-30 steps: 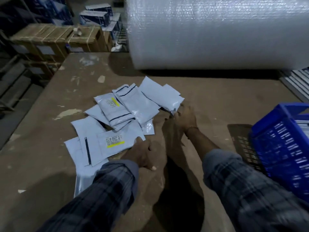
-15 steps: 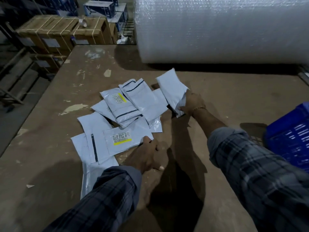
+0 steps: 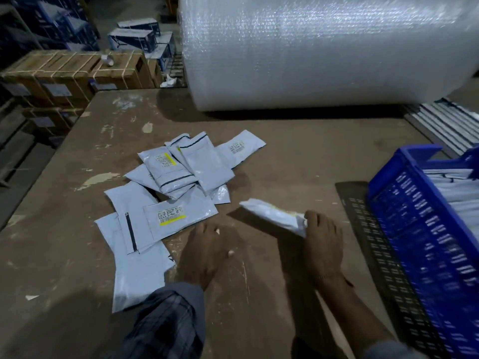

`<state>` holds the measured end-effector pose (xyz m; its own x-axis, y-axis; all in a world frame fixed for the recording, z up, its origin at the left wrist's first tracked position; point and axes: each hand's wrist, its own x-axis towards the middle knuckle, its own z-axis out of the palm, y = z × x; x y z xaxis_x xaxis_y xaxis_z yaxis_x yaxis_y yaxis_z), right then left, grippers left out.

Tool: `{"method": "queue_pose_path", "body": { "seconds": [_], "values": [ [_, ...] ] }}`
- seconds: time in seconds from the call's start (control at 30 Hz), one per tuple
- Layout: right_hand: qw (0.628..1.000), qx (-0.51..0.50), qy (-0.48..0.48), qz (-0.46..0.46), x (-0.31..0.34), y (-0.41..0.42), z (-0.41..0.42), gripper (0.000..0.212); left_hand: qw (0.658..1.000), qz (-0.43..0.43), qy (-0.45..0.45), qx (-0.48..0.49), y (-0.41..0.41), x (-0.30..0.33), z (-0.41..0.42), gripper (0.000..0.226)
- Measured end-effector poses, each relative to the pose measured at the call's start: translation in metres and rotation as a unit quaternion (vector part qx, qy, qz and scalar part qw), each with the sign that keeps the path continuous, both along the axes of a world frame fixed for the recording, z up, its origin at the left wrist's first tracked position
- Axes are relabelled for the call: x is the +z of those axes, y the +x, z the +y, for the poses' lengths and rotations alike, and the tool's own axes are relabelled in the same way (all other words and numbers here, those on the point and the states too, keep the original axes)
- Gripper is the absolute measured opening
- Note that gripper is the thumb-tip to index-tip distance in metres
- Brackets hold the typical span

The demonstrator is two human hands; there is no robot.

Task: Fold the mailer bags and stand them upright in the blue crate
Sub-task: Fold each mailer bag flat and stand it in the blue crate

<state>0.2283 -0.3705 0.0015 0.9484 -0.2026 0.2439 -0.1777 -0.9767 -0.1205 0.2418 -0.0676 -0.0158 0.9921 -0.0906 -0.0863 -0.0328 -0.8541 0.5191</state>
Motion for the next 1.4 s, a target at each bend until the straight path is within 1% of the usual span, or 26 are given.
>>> {"method": "queue_pose_path", "body": {
  "seconds": [0.03, 0.07, 0.1, 0.13, 0.17, 0.23, 0.3, 0.33, 0.37, 0.4, 0.43, 0.47, 0.5, 0.57, 0.63, 0.73, 0.8, 0.97, 1.13, 1.2, 1.4],
  "values": [
    [1.000, 0.007, 0.000, 0.000, -0.004, -0.021, -0.004, 0.055, 0.999, -0.022, -0.008, 0.039, -0.009, 0.003, -0.003, 0.060],
    [1.000, 0.022, 0.001, 0.001, -0.007, -0.041, -0.008, 0.066, 0.995, -0.053, -0.036, 0.081, -0.019, 0.006, -0.008, 0.049],
    [0.999, 0.045, 0.005, -0.003, -0.010, -0.058, -0.012, 0.073, 0.987, -0.092, -0.062, 0.117, -0.030, 0.011, -0.014, 0.036],
    [0.997, 0.072, 0.013, -0.009, -0.013, -0.073, -0.016, 0.074, 0.978, -0.131, -0.086, 0.136, -0.040, 0.017, -0.022, 0.026],
    [0.995, 0.095, 0.017, -0.017, -0.016, -0.087, -0.019, 0.071, 0.972, -0.155, -0.100, 0.145, -0.050, 0.023, -0.030, 0.022],
    [0.991, 0.128, 0.024, -0.019, -0.020, -0.110, -0.021, 0.066, 0.973, -0.168, -0.105, 0.120, -0.063, 0.027, -0.046, 0.030],
    [0.988, 0.149, 0.029, -0.012, -0.020, -0.129, -0.020, 0.065, 0.979, -0.183, -0.070, 0.056, -0.069, 0.027, -0.060, 0.038],
    [0.987, 0.157, 0.030, 0.006, -0.018, -0.138, -0.018, 0.066, 0.982, -0.180, -0.054, 0.030, -0.071, 0.026, -0.067, 0.040],
    [0.985, 0.165, 0.029, 0.037, -0.016, -0.146, -0.015, 0.072, 0.986, -0.160, -0.039, 0.009, -0.072, 0.021, -0.073, 0.046],
    [0.982, 0.169, 0.022, 0.078, -0.013, -0.154, -0.013, 0.084, 0.991, -0.136, -0.004, -0.018, -0.074, 0.017, -0.079, 0.055],
    [0.978, 0.171, 0.012, 0.115, -0.010, -0.160, -0.012, 0.094, 0.990, -0.121, 0.049, -0.057, -0.075, 0.008, -0.085, 0.064],
    [0.975, 0.171, 0.011, 0.139, -0.005, -0.164, -0.012, 0.099, 0.984, -0.107, 0.101, -0.098, -0.077, 0.000, -0.090, 0.069],
    [0.976, 0.170, 0.022, 0.133, -0.002, -0.166, -0.012, 0.096, 0.977, -0.099, 0.133, -0.135, -0.078, -0.008, -0.094, 0.070],
    [0.982, 0.148, 0.068, 0.092, 0.004, -0.163, -0.012, 0.086, 0.971, -0.096, 0.156, -0.157, -0.081, -0.018, -0.096, 0.067],
    [0.986, 0.117, 0.092, 0.074, 0.002, -0.147, -0.008, 0.080, 0.972, -0.099, 0.152, -0.150, -0.082, -0.021, -0.096, 0.063],
    [0.986, 0.070, 0.123, 0.086, -0.010, -0.118, 0.007, 0.064, 0.973, -0.106, 0.144, -0.146, -0.084, -0.022, -0.097, 0.058],
    [0.986, 0.067, 0.126, 0.089, -0.019, -0.110, 0.013, 0.059, 0.977, -0.099, 0.129, -0.136, -0.083, -0.020, -0.098, 0.057],
    [0.988, 0.064, 0.121, 0.073, -0.027, -0.113, 0.014, 0.054, 0.975, -0.100, 0.132, -0.149, -0.080, -0.022, -0.097, 0.059],
    [0.990, 0.049, 0.086, 0.102, -0.028, -0.105, 0.018, 0.054, 0.974, -0.102, 0.130, -0.156, -0.072, -0.025, -0.099, 0.055],
    [0.990, 0.052, 0.063, 0.112, -0.029, -0.101, 0.019, 0.055, 0.973, -0.101, 0.138, -0.154, -0.070, -0.025, -0.100, 0.056],
    [0.991, 0.048, 0.050, 0.113, -0.029, -0.101, 0.021, 0.055, 0.963, -0.110, 0.178, -0.168, -0.070, -0.030, -0.101, 0.057]
  ]
}}
